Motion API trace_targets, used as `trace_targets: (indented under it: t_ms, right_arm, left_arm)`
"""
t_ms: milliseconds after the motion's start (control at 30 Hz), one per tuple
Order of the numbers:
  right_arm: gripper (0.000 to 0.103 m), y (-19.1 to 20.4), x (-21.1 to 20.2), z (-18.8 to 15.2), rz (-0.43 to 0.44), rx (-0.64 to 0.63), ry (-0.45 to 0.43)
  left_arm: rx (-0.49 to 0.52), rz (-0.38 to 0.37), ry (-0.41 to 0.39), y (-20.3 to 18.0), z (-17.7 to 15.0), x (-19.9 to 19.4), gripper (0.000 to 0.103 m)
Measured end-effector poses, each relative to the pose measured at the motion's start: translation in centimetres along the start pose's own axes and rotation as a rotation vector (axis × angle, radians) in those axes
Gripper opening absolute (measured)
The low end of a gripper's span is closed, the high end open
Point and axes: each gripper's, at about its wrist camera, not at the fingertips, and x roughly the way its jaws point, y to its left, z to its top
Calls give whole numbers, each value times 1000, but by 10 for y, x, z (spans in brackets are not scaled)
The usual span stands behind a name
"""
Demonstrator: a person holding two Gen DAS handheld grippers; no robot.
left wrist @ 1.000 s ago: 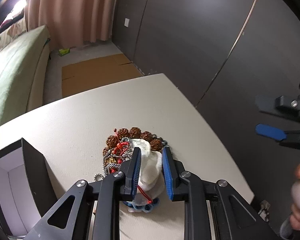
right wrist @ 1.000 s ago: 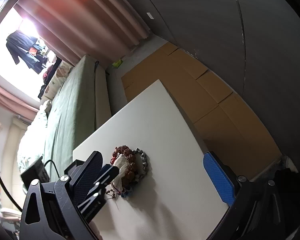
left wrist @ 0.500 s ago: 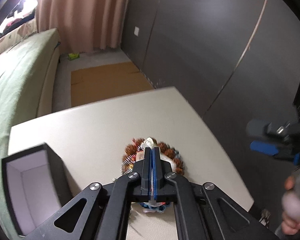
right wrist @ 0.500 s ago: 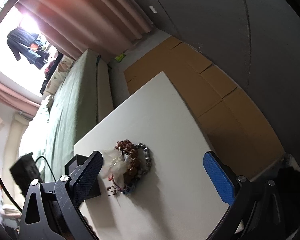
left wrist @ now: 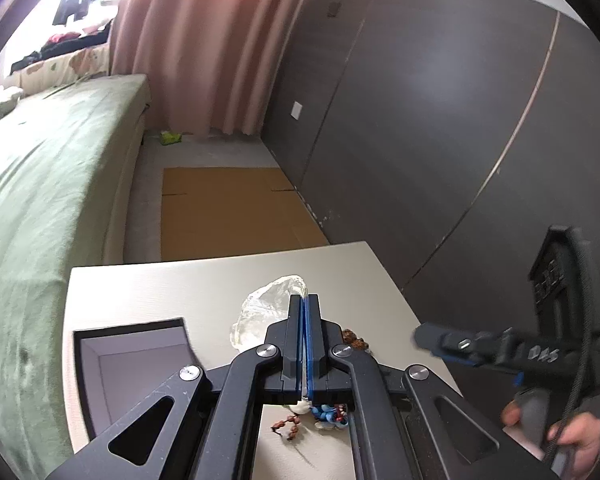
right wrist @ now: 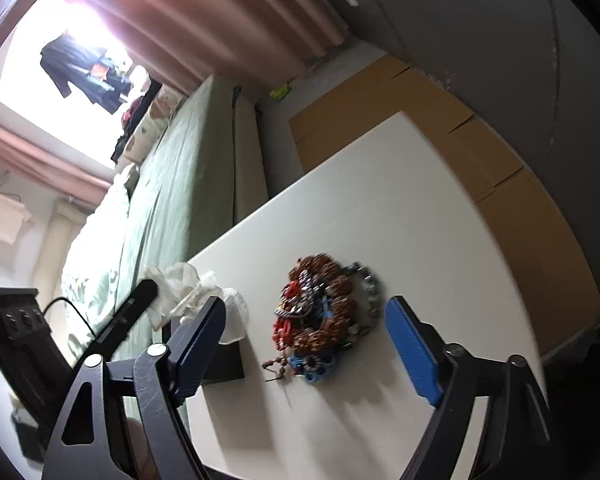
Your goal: Organize jewelry
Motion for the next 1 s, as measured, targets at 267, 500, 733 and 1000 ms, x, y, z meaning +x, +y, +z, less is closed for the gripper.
trace_targets:
  t_ms: [267,500,733,1000]
  right_arm:
    - [48,24,47,-6,11,-30,76]
    - [40,27,74,-1,-39,-38,92]
    - [25,26,92,4,-94,-53,94]
    - [6,32,73,5,-69,-66,29]
  left_arm:
    - [-34,18,-22,24,-2,-17,0]
    - [-57,22,-37,36,0,-24,0]
    - [-77,30,-44,48,0,-30,0]
    - [-99,52,-54,60,-1,-41,0]
